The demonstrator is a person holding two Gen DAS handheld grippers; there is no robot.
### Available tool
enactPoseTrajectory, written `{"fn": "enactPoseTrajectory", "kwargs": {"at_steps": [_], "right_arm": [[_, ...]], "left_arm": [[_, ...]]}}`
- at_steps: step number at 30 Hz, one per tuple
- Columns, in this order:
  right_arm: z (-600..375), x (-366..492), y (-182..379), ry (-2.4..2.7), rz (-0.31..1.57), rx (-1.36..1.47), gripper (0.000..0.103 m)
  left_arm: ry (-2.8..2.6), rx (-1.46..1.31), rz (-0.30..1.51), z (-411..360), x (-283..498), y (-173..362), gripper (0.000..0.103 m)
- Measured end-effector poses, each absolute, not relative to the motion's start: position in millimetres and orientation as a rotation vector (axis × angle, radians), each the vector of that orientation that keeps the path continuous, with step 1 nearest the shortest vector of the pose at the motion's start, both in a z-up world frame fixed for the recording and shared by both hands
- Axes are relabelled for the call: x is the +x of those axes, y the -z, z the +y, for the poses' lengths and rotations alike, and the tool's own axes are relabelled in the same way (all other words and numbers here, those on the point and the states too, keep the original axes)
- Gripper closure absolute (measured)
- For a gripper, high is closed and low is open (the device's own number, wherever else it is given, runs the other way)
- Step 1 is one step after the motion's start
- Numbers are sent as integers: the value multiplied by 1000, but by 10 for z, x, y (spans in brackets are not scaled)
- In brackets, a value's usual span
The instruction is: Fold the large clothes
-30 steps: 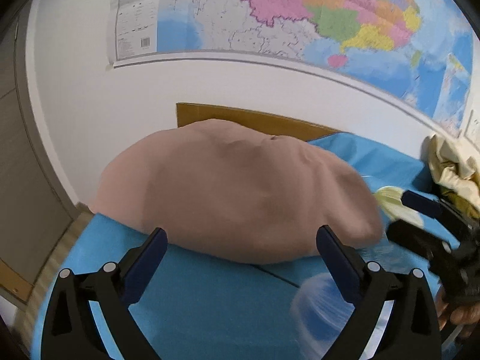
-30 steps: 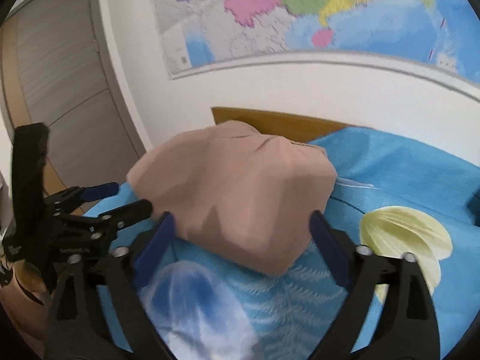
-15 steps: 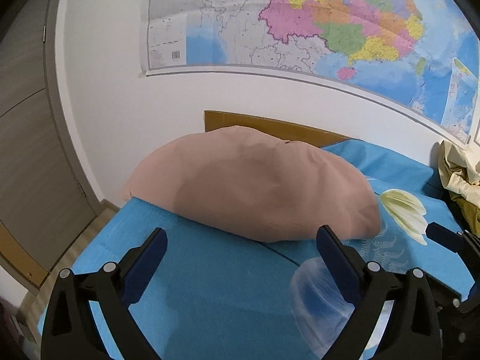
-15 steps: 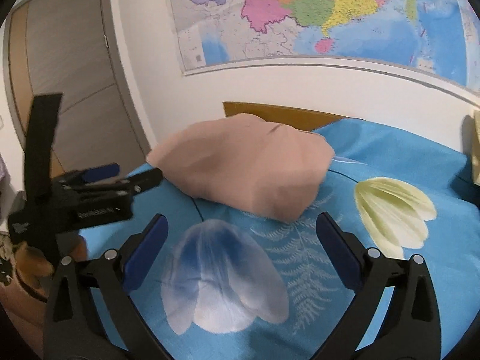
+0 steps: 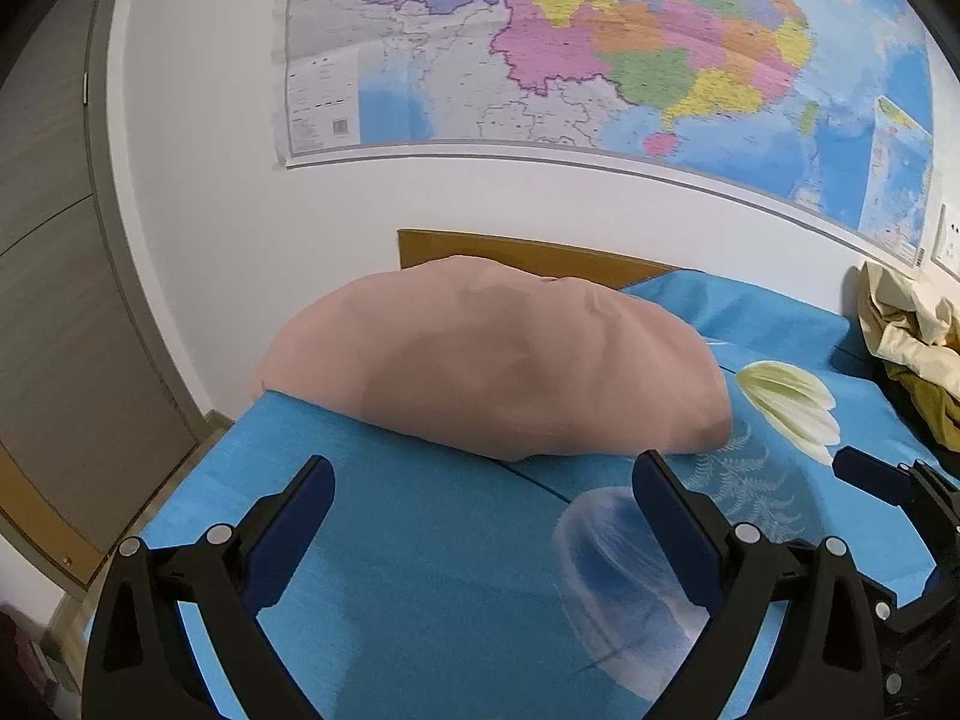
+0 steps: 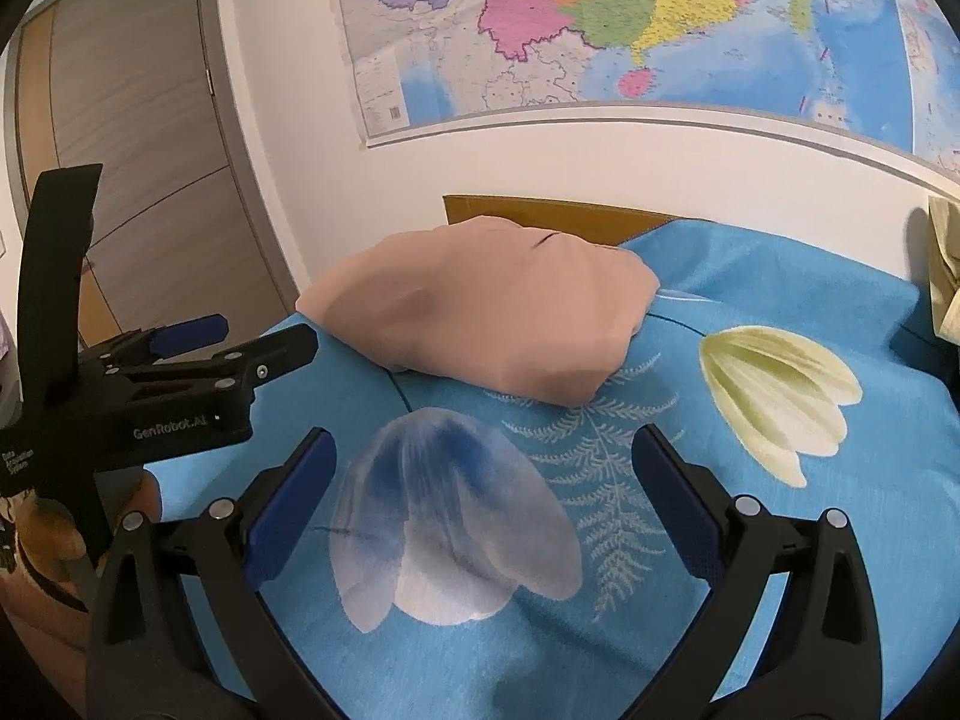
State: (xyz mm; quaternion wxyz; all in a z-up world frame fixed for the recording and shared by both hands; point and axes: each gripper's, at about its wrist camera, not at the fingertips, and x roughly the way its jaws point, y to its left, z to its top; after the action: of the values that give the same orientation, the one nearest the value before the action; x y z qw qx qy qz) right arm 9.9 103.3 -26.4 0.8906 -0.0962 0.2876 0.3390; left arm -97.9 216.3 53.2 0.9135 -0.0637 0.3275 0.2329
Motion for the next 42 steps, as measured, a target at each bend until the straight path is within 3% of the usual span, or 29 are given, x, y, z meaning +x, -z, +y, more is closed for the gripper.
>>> {"fn": "enactPoseTrajectory", "kwargs": {"at_steps": [42], "right_arm": [[964,-11,170,-711,579,-195,6]], "left_arm": [[-467,-132,680,2088,-1026,-565,7]]}}
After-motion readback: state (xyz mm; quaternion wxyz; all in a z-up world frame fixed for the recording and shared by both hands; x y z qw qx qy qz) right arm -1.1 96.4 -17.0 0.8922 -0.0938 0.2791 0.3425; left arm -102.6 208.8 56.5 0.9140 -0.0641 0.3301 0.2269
